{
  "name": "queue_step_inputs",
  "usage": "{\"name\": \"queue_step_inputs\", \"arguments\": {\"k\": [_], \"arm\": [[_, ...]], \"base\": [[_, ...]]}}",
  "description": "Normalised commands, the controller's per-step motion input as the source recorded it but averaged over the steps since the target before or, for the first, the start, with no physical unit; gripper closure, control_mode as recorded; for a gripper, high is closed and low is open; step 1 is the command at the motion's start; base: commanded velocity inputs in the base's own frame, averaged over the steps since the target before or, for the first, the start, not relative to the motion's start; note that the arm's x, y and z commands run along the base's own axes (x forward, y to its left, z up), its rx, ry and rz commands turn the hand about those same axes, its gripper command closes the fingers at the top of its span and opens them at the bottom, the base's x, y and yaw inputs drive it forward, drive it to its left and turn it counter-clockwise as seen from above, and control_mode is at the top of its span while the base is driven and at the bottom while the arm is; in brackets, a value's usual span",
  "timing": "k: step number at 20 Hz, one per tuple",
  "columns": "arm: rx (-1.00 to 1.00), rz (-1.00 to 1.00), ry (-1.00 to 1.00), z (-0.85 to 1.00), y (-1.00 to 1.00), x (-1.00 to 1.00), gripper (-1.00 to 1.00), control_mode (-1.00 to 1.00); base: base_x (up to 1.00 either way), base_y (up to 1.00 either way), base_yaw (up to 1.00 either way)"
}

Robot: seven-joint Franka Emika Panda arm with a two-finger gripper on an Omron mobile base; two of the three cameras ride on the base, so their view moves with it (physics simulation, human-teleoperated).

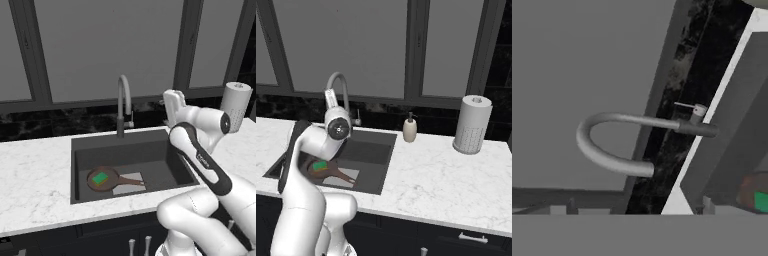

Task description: Pick the pan and sponge and place them into the sink. Then turn on the water.

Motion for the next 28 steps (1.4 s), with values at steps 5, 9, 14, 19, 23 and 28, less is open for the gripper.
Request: {"name": "queue_step_inputs", "arguments": {"k": [5, 9, 14, 19, 23, 28], "arm": [[0.33, 0.01, 0.46, 0.0, -0.43, 0.16, -1.0, -1.0], [0.49, -0.05, 0.19, -0.02, -0.3, 0.04, -1.0, -1.0], [0.25, -0.27, 0.1, -0.37, -0.01, 0.03, -1.0, -1.0], [0.1, -0.32, 0.04, -0.39, -0.11, 0.17, -1.0, -1.0], [0.24, -0.21, 0.04, -0.37, -0.15, 0.04, -1.0, -1.0], [0.53, -0.06, 0.2, -0.43, -0.29, 0.05, -1.0, -1.0]], "base": [[0.0, 0.0, 0.0], [0.0, 0.0, 0.0], [0.0, 0.0, 0.0], [0.0, 0.0, 0.0], [0.0, 0.0, 0.0], [0.0, 0.0, 0.0]]}}
